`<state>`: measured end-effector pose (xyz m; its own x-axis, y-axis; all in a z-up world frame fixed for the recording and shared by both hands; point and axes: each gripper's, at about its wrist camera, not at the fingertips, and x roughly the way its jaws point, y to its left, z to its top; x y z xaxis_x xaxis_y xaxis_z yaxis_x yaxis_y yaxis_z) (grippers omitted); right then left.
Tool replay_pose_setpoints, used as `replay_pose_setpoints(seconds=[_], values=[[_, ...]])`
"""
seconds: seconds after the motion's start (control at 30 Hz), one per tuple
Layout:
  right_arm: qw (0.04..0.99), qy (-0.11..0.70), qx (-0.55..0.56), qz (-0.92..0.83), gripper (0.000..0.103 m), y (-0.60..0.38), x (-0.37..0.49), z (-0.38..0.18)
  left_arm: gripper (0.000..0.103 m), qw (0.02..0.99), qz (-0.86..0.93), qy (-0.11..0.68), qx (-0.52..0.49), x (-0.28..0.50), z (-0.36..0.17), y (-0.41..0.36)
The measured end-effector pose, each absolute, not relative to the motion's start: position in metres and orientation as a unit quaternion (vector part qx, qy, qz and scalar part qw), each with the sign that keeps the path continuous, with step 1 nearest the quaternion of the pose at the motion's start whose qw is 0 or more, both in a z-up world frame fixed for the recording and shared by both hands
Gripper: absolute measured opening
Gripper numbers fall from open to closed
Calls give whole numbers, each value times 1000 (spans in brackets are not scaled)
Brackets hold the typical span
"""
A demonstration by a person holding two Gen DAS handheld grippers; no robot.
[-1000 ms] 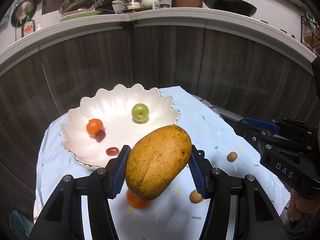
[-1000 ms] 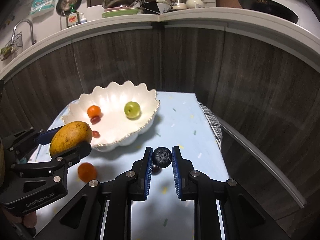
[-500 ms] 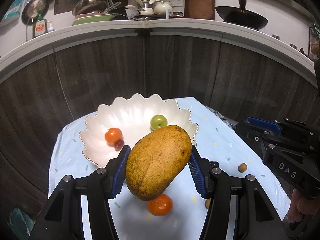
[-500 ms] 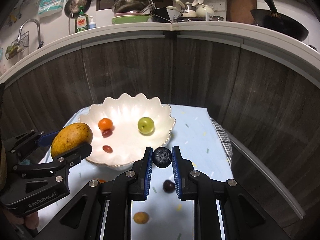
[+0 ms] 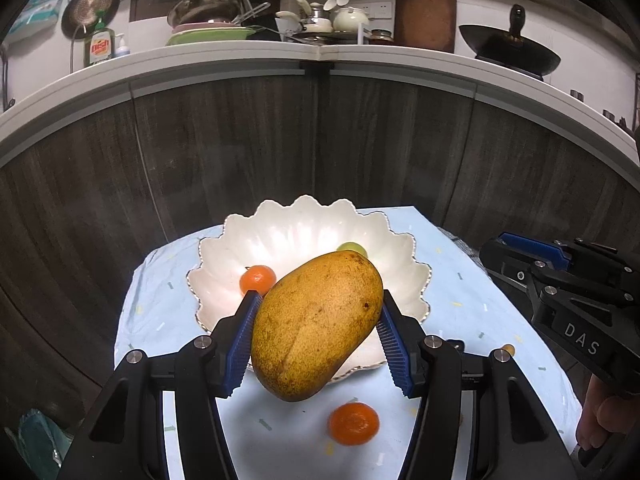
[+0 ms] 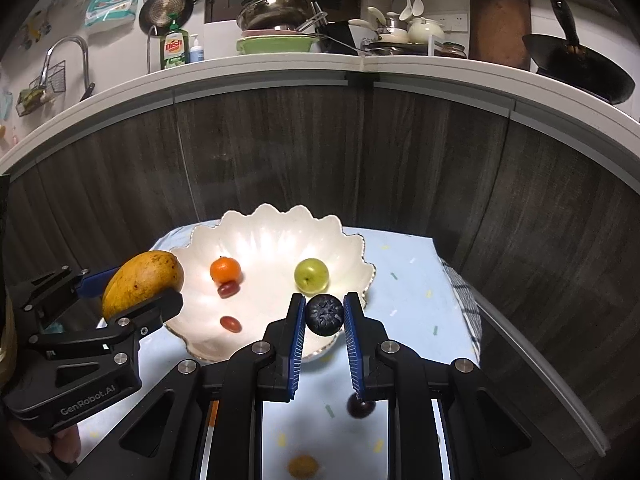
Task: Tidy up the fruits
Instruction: 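Carry the mango and dark berry over the white bowl with both tools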
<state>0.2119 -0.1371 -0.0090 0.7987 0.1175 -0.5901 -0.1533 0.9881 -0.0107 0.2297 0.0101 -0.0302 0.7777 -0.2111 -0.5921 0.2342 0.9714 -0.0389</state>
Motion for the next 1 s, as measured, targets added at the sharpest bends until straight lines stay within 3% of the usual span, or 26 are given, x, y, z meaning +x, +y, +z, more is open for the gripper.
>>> replay_pose_setpoints(seconds=[1.0], values=[[932,352,-30,83,21,-117,268,-44,56,933,-83,350,0,274,-68,33]])
